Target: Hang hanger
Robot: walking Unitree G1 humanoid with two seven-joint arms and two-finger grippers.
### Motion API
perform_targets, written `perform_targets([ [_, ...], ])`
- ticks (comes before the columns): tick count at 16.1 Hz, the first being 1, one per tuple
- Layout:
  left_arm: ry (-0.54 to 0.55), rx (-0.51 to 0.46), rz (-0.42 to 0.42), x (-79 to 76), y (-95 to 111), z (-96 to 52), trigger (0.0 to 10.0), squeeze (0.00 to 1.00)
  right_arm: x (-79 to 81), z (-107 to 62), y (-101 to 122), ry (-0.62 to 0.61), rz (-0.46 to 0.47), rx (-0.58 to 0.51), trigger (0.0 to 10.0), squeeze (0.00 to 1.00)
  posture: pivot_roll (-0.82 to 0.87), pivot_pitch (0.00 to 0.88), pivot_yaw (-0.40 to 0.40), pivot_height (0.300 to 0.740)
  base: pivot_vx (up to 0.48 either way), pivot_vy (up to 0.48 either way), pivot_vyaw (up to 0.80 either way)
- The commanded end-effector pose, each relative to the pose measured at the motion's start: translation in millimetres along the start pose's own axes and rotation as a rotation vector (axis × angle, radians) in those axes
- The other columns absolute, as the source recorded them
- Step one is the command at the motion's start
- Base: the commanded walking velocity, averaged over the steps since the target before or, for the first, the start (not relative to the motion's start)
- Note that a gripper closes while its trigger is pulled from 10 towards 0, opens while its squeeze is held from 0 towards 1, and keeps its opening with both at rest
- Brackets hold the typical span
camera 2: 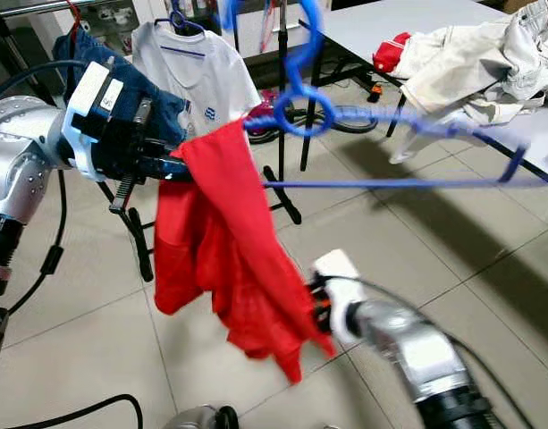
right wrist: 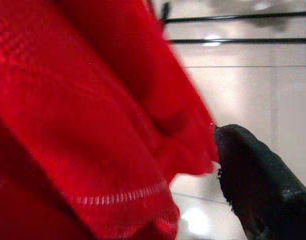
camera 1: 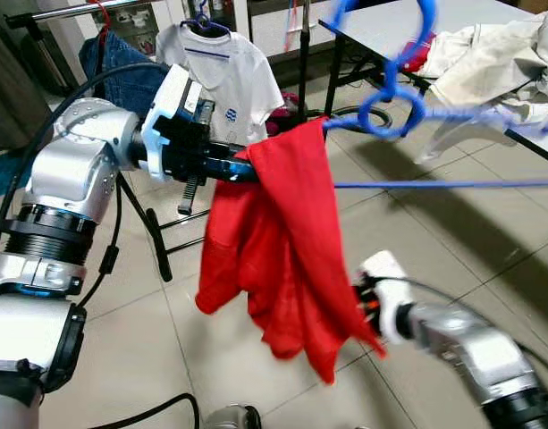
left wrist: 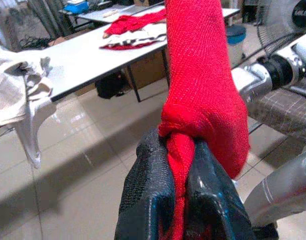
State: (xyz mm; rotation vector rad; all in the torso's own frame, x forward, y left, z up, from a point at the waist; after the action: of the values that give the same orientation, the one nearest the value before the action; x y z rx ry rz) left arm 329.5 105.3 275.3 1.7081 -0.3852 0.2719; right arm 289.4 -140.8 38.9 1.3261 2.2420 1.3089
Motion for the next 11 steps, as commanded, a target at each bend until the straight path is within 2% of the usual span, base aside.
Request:
perform_targets([
  [1,0.105,-0.019,0.081,9.5,18,-22.2,0.0,0.00,-28.5,-14.0,-27,-0.110,0.044,0.090,0.0,0.00,0.01,0.074,0.060,0.740,0.000,0.000,0.00],
  [3,0.123,-0.001,0.074,9.1,13,-25.3,0.0,0.00,-50.0,-30.3,-21,-0.166,0.064,0.056,0.0,0.00,0.01,0.072,0.061,0.740,0.000,0.000,0.00],
  [5,0.142,0.005,0.068,8.8,10,-27.4,0.0,0.00,-70.2,-48.1,-11,-0.223,0.123,-0.006,0.0,0.00,0.00,0.068,0.062,0.740,0.000,0.000,0.00],
  [8,0.156,0.013,0.066,8.4,8,-28.2,0.0,0.00,-81.1,-57.7,-14,-0.255,0.121,0.002,0.0,0.00,0.00,0.065,0.058,0.740,0.000,0.000,0.00],
  [10,0.172,0.013,0.068,7.8,7,-29.0,0.0,0.00,-90.6,-65.7,-8,-0.297,0.141,-0.041,0.0,0.00,0.00,0.061,0.057,0.740,0.000,0.000,0.00],
  [11,0.182,0.009,0.068,6.9,6,-28.7,0.0,0.00,-99.2,-71.1,1,-0.335,0.175,-0.102,0.0,0.00,0.00,0.057,0.056,0.740,0.000,0.000,0.00],
])
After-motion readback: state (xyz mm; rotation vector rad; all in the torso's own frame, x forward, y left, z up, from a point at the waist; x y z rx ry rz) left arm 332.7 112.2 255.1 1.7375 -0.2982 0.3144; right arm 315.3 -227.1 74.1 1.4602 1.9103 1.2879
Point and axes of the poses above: a point about 5 cm out from each wrist's last joint towards the gripper, its own z axis pointing out of the wrist towards the gripper, its own y axis along the axis of the wrist's last joint, x = y × z, the point moved 5 cm from there along z, pointing out of the wrist towards the gripper, and after that the axes turned 4 degrees about z, right-handed, at the moved point
